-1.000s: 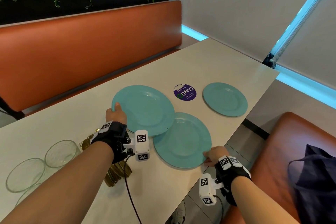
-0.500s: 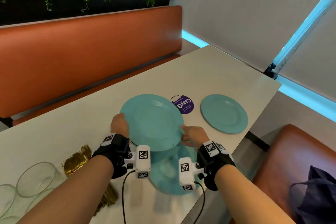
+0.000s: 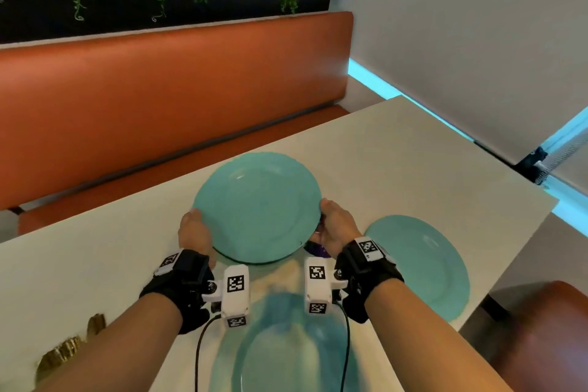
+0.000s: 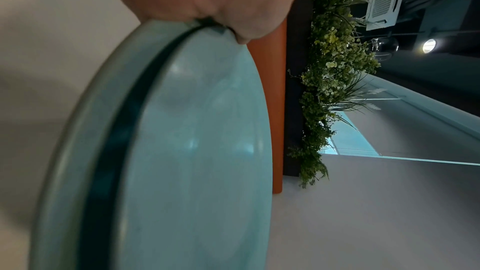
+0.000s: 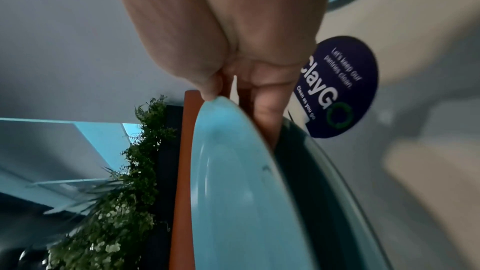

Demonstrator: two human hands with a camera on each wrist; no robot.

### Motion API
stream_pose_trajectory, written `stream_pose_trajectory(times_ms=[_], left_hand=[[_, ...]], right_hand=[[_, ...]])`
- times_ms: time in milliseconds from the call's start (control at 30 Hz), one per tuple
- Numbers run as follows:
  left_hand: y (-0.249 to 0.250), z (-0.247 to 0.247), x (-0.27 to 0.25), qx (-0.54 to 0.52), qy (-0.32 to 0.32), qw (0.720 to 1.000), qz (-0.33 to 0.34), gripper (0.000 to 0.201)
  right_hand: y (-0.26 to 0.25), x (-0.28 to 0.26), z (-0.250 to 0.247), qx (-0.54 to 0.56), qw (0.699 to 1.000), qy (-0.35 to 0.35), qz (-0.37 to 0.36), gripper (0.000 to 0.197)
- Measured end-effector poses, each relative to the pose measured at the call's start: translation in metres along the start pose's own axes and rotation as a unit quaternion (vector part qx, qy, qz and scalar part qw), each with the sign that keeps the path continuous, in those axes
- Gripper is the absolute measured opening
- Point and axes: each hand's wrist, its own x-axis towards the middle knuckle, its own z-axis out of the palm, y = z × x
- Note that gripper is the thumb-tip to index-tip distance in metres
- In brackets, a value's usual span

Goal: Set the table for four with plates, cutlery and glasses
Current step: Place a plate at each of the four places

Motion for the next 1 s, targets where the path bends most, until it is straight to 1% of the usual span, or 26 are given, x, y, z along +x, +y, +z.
stream_pose_trajectory(times_ms=[100,200,333,500,667,800,900,967,1000], left_hand=[[0.003,0.009,0.011,-0.009,0.011,1.000,0.004,0.047],[0.007,0.013,0.017,-0.004,0.026,1.000,0.011,0.048],[0.012,0.014,0.024,0.055,0.071,0.995,0.036,0.047],[0.015,0.004,0.037,0.072,0.118,0.990,0.038,0.048],[0.019,-0.004,0.042,0.068,0.141,0.987,0.040,0.048],[0.022,-0.006,0.045,0.070,0.150,0.985,0.039,0.049],[0.024,-0.005,0.048,0.059,0.154,0.986,0.040,0.049],[0.025,-0.005,0.050,0.052,0.153,0.986,0.035,0.049],[0.025,-0.005,0.050,0.051,0.152,0.987,0.034,0.048]], right_hand=[[-0.008,0.016,0.008,0.002,1.000,-0.010,-0.016,0.028],[-0.015,0.026,0.016,-0.007,1.000,-0.017,-0.011,0.027],[-0.027,0.042,0.022,-0.024,0.999,-0.016,-0.017,0.031],[-0.043,0.068,0.013,0.035,0.998,0.041,-0.034,0.033],[-0.051,0.096,-0.008,0.118,0.987,0.109,-0.012,0.029],[-0.045,0.123,-0.019,0.148,0.979,0.138,0.002,0.027],[-0.041,0.137,-0.024,0.122,0.979,0.161,0.004,0.022],[-0.038,0.147,-0.028,0.091,0.984,0.153,0.012,0.038],[-0.037,0.150,-0.029,0.084,0.985,0.151,0.014,0.042]])
